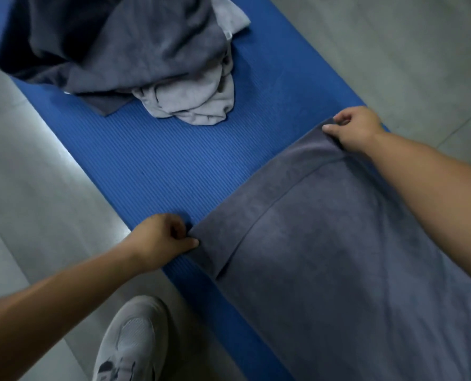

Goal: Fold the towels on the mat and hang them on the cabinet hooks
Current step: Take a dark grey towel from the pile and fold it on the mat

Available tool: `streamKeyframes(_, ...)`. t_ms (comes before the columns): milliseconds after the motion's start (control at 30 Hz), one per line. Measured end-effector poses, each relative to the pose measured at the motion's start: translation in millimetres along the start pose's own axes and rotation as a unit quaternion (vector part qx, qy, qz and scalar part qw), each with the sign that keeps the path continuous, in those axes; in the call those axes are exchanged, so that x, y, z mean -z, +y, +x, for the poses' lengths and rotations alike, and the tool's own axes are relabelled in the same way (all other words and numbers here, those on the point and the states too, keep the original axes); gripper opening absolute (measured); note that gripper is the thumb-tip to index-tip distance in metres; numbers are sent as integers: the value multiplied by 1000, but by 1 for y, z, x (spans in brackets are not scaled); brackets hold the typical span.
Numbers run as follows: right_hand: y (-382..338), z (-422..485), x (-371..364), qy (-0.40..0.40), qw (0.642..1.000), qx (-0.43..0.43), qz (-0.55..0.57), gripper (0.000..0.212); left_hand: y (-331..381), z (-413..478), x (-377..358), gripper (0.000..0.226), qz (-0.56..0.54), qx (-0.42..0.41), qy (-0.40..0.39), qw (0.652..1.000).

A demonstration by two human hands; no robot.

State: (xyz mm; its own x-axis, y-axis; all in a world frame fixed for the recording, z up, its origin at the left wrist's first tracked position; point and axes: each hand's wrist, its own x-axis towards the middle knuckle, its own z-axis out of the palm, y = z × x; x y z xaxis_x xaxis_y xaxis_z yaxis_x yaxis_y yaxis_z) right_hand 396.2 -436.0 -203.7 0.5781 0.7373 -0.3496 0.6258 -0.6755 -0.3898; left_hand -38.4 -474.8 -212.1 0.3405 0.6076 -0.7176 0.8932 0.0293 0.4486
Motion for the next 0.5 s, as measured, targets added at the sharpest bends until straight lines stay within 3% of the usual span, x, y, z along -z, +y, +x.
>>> streamKeyframes(133, -26, 13, 14, 55, 997, 30, 37, 34, -6, 8, 30, 23, -212, 33, 101, 971)
streamKeyframes(233, -54, 22, 28, 67, 993, 60, 73, 20, 7, 14, 63, 16, -286, 29, 157, 945)
streamKeyframes(367, -67, 10, 47, 84, 960, 75, 255, 16, 32, 2, 100, 22, -238, -19, 101, 966)
streamKeyframes(467, -56, -33, 66, 46, 916, 41, 395, 24, 54, -29, 98, 50, -118, -106, 14, 987)
streamKeyframes(500, -42, -50, 72, 34, 910, 20, 414, 28, 64, -40, 88, 49, -67, -137, -12, 988)
